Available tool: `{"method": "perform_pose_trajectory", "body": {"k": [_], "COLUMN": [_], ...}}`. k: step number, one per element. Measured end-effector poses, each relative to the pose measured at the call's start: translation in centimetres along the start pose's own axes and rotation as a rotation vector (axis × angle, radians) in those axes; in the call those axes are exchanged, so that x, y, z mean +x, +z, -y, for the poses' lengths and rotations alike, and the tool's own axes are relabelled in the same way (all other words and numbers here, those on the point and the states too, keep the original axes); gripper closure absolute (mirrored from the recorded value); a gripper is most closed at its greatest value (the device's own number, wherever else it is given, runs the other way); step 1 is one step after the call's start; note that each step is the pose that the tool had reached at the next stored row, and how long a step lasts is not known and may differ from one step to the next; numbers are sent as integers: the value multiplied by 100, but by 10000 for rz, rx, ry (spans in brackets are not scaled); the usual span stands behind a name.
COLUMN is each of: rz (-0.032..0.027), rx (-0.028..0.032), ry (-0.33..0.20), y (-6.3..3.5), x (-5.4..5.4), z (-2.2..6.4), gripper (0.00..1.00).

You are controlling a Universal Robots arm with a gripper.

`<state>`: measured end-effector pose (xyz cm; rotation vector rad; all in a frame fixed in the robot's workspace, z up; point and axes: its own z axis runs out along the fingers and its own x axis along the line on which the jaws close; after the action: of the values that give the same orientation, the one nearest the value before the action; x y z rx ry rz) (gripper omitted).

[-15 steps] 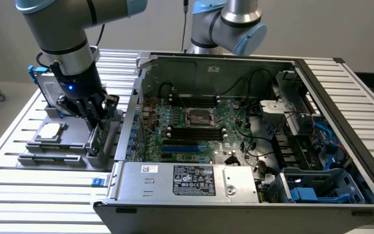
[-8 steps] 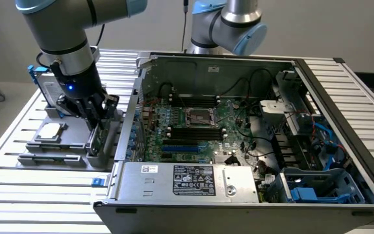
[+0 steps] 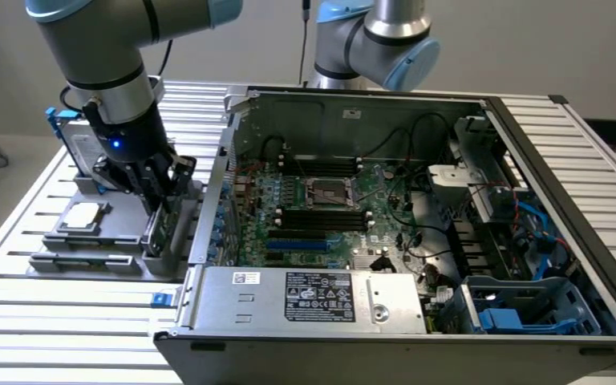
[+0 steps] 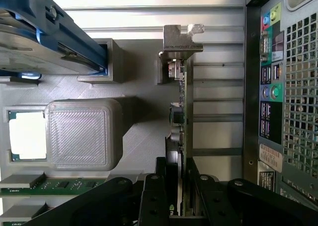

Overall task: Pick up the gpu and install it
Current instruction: 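Pick up the gpu and move the gpu toward the slot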

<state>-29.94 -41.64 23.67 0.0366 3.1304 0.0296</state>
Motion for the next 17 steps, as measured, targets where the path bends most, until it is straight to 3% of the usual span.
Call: {"method": "perform_pose_trajectory", "body": {"k": [5, 17], "rz": [2, 1], "rx": [-2, -3], "ry": [0, 0], "y": [-52, -598], "x": [-2, -32], "z": [-1, -12], "gripper": [74, 74]}}
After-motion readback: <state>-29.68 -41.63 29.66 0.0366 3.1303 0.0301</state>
